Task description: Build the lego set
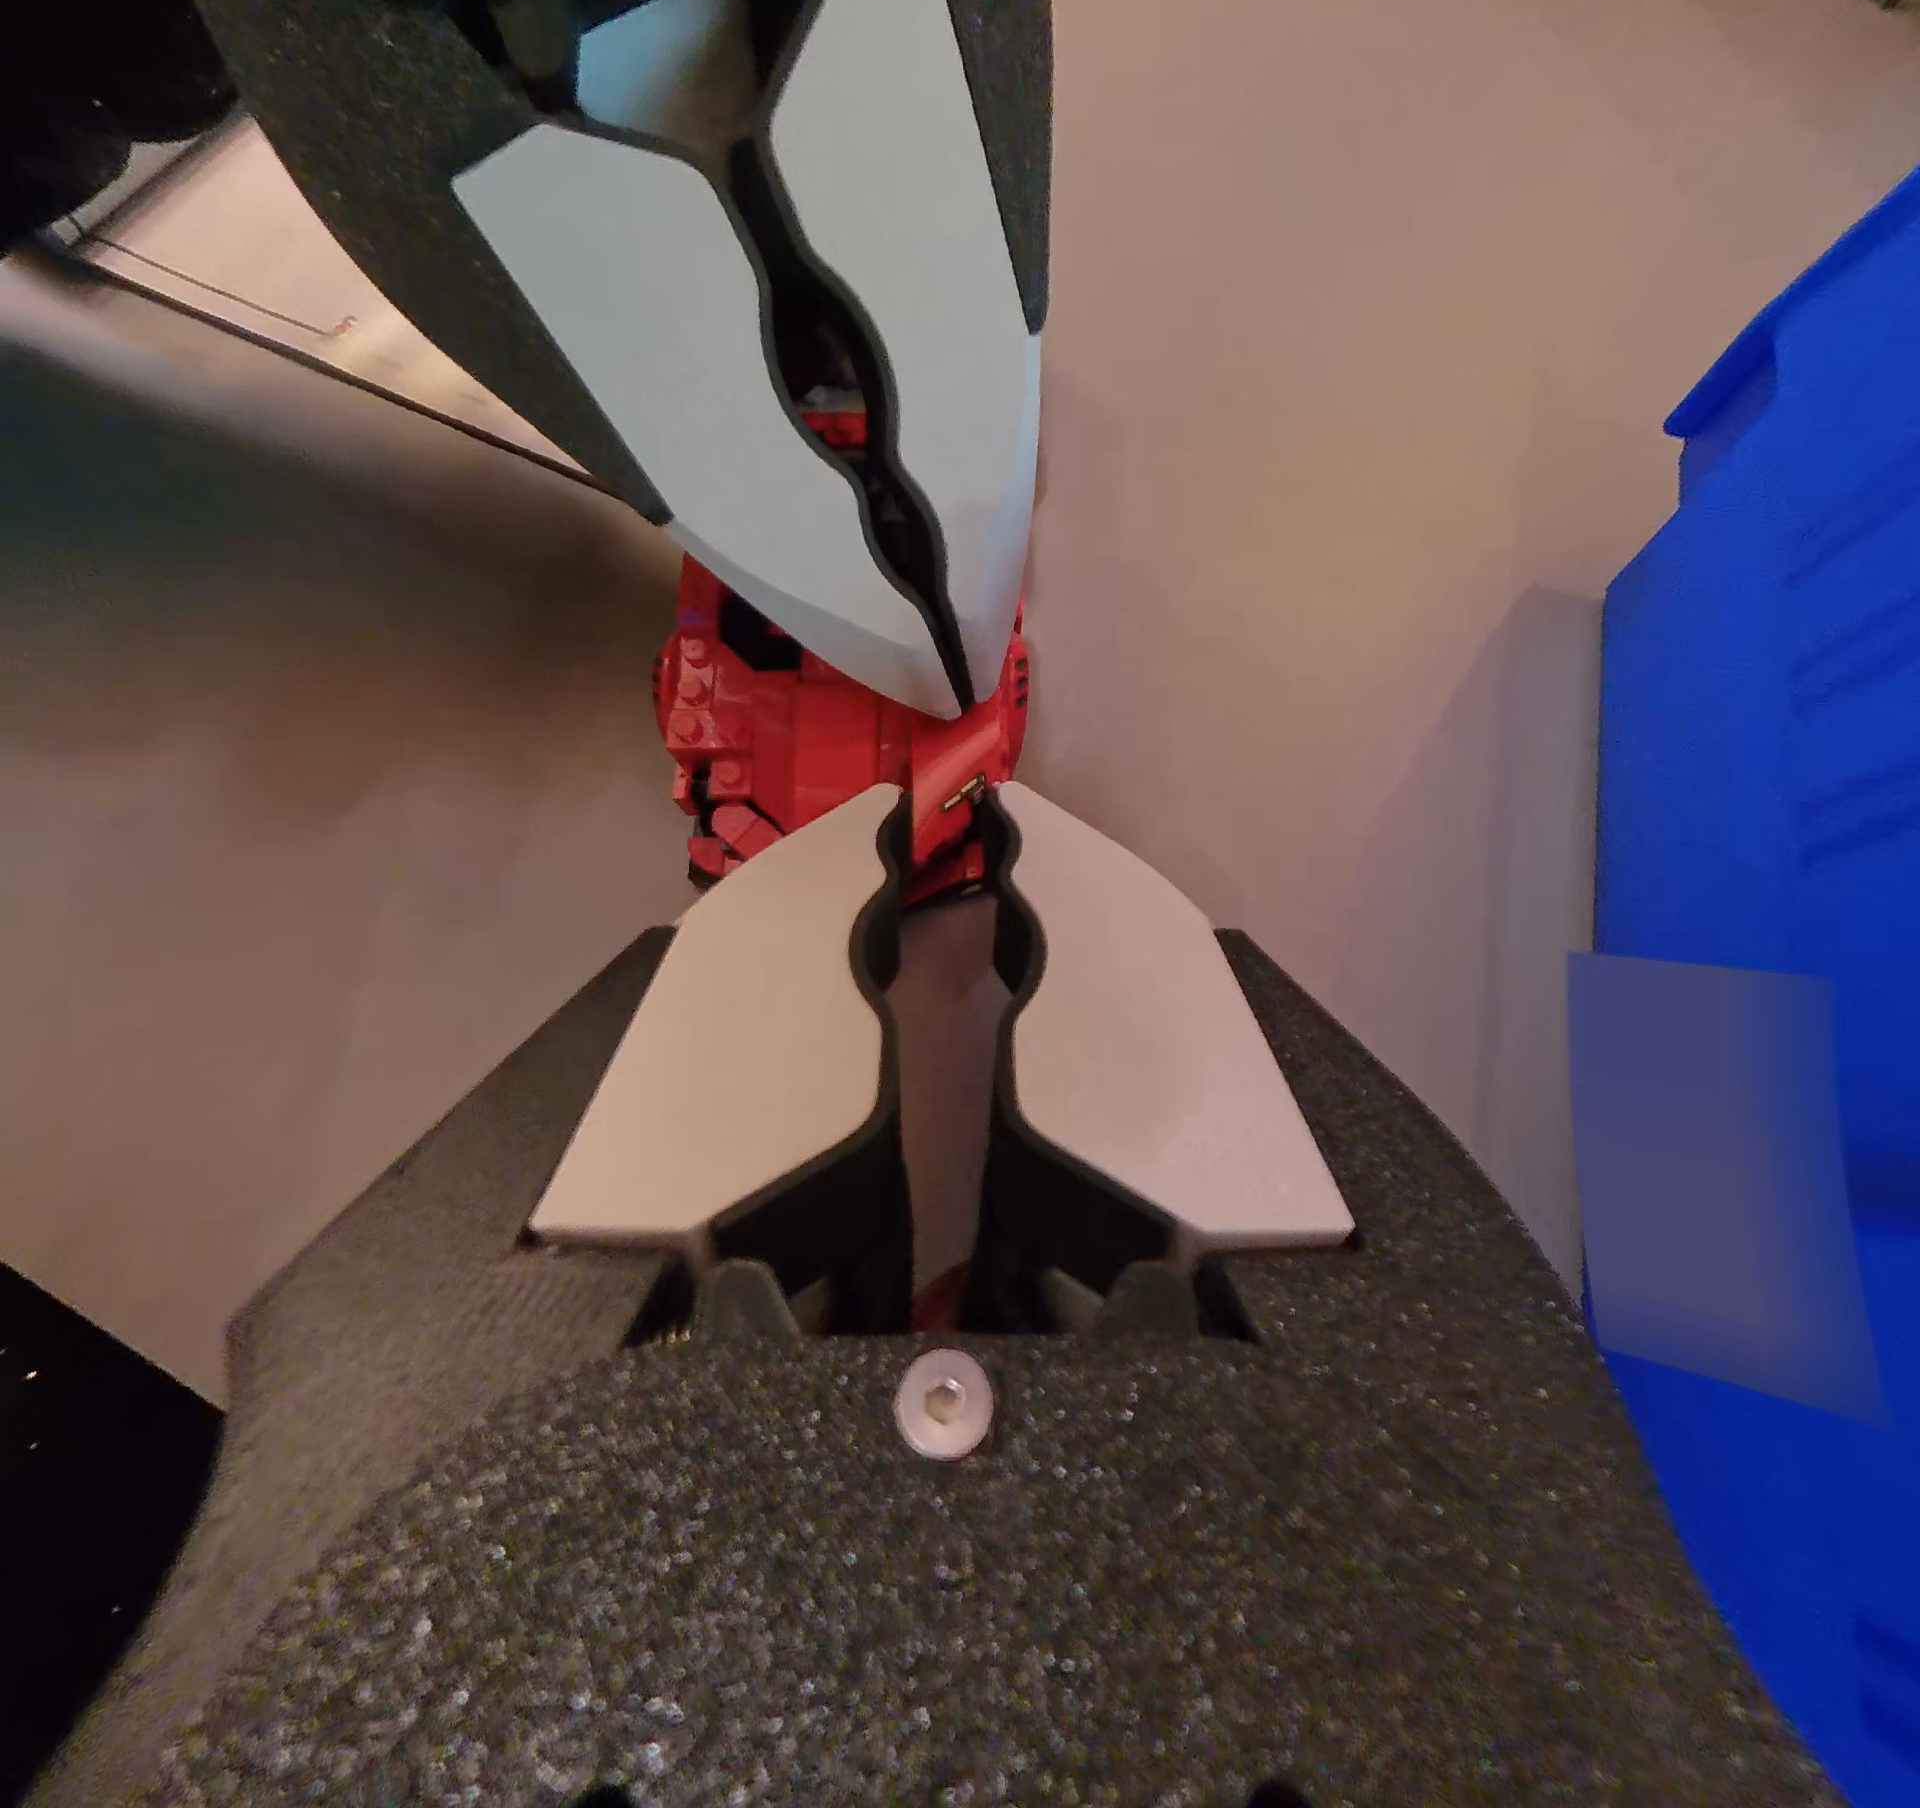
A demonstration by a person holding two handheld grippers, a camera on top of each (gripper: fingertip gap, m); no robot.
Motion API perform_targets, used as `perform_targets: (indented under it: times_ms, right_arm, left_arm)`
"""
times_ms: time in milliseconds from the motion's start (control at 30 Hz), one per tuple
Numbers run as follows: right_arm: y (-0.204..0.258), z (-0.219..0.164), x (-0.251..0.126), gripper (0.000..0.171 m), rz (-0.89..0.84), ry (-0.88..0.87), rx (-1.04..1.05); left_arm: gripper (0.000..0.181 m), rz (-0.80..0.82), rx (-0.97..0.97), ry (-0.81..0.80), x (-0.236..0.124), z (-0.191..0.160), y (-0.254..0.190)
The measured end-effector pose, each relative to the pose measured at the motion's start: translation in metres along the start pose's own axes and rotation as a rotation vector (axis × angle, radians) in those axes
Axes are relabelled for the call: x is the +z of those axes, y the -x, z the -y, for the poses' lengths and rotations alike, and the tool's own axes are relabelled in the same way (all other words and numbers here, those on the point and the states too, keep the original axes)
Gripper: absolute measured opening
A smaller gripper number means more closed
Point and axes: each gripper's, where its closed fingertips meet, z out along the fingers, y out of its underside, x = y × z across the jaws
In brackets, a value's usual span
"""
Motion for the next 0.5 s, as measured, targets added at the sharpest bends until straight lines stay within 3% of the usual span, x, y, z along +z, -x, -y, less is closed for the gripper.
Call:
perform_targets:
  times_ms: [167, 367, 500]
  right_arm:
    - [-0.0001, -0.0005, -0.0008, 0.013, 0.014, 0.016, -0.02]
    - [0.0037, -0.0026, 0.0004, 0.029, 0.156, -0.008, 0.055]
    - [0.0021, 0.0005, 0.001, 0.017, 0.171, -0.046, 0.096]
  left_arm:
    - [0.0, -0.011, 0.014, 0.0, -0.0004, 0.0005, -0.0003]
    - [0.0, -0.002, 0.035, 0.012, -0.0014, -0.0053, -0.0001]
    - [0.0, -0.008, 0.045, 0.026, -0.0008, -0.0035, -0.0015]
